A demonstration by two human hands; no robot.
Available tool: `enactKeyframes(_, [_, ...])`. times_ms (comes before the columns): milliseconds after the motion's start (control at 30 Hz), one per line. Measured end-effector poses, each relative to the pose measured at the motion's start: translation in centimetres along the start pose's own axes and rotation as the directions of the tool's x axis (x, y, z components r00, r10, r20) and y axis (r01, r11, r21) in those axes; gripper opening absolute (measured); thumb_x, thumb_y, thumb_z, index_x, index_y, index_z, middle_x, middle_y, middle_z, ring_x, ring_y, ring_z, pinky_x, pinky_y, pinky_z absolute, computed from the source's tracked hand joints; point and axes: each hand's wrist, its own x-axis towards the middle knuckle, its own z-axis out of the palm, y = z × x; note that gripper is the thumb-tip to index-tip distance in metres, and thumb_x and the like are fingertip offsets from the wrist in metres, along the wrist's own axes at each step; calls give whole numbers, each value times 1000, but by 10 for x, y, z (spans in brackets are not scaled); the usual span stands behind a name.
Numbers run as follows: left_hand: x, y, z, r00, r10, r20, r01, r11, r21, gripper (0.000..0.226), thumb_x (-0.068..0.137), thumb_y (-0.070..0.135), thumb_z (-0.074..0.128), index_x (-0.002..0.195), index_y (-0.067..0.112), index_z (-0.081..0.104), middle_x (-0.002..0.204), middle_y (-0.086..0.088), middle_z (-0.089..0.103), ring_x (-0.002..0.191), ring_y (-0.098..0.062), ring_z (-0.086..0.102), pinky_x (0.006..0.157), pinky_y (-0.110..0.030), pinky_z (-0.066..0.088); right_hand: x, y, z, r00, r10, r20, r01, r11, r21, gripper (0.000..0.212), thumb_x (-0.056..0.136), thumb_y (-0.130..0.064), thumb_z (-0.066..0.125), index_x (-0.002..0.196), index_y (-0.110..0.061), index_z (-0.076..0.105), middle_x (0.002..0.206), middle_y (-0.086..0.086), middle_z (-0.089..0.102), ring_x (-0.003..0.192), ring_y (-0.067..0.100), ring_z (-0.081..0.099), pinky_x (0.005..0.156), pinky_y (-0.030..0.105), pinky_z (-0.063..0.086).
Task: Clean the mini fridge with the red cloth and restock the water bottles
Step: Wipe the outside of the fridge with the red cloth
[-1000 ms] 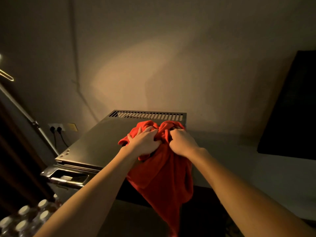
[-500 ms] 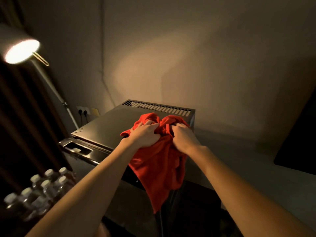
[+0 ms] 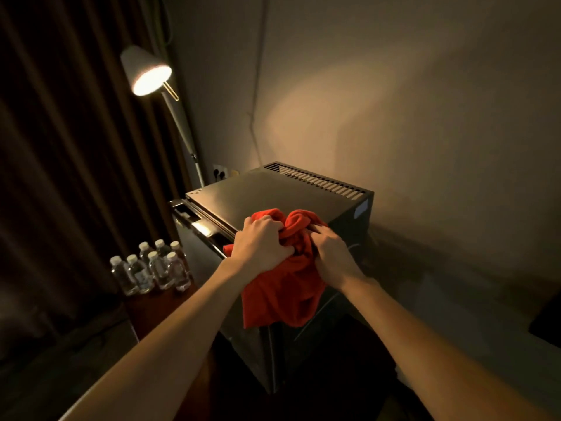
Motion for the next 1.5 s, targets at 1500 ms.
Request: enactKeyframes(1500, [-68, 62, 290, 867, -315, -385, 458, 809, 369, 60, 89, 32, 44, 149, 26, 36, 150, 3, 40, 137, -29, 33, 107, -42, 40, -22, 253, 107, 620, -761, 193, 769, 538, -346, 57, 44, -9, 88, 100, -10, 75, 117, 21, 65, 121, 40, 45, 108, 48, 31])
